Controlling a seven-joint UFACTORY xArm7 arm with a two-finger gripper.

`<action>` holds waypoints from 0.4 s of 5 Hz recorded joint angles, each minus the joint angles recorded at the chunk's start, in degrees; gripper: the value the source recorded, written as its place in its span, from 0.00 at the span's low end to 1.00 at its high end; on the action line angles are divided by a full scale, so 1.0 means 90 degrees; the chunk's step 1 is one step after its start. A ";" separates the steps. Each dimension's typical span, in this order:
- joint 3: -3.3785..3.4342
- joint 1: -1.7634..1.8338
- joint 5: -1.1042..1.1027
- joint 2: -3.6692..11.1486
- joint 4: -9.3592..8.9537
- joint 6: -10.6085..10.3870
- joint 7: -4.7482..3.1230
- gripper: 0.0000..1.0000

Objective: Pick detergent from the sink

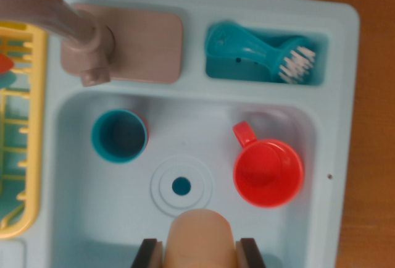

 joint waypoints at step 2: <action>0.0002 0.0002 0.0004 -0.0070 0.0197 0.0267 -0.0014 1.00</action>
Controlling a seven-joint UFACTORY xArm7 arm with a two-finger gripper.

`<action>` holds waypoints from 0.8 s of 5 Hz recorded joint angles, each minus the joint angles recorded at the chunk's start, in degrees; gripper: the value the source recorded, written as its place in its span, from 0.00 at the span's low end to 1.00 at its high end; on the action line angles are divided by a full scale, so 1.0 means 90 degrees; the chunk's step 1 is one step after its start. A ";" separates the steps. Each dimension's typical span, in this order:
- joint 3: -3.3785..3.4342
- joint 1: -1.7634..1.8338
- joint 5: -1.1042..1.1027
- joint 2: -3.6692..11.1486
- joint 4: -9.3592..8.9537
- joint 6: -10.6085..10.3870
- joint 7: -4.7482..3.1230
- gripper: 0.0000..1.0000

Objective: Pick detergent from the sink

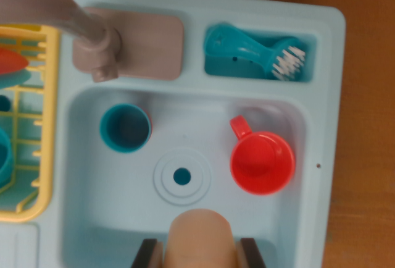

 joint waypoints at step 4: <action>0.0006 0.0007 0.0012 -0.0193 0.0540 0.0733 -0.0039 1.00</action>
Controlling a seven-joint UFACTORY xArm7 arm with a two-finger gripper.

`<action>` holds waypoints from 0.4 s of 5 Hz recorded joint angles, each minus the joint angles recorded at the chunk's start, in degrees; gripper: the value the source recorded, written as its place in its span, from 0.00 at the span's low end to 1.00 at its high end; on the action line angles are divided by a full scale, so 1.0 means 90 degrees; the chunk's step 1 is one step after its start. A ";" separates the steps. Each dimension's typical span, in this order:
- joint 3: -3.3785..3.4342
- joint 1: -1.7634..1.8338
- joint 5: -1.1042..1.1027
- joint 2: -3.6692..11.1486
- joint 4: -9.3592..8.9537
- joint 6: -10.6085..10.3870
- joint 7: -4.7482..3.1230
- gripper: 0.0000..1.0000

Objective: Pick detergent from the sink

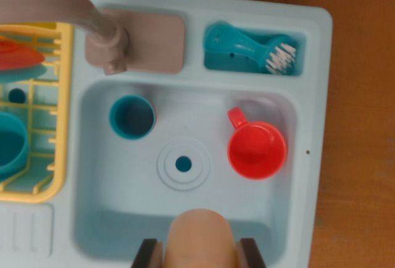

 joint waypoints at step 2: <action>0.0002 0.0002 0.0003 -0.0048 0.0135 0.0183 -0.0010 1.00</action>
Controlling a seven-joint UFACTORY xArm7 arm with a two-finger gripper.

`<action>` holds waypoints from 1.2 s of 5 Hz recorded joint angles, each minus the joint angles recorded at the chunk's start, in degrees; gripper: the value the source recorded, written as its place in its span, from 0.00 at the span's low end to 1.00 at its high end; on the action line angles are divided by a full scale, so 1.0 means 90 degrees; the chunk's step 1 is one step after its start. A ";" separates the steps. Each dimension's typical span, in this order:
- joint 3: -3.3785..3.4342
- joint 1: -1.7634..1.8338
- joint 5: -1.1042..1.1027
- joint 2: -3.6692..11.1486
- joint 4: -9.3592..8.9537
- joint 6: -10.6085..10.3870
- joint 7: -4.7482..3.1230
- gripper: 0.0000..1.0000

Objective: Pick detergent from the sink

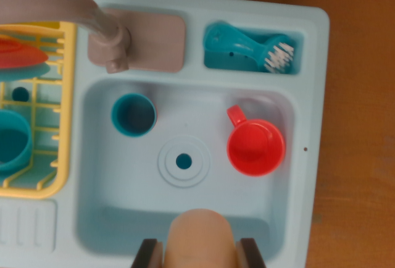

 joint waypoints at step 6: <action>0.0003 0.0004 0.0007 -0.0108 0.0301 0.0408 -0.0022 1.00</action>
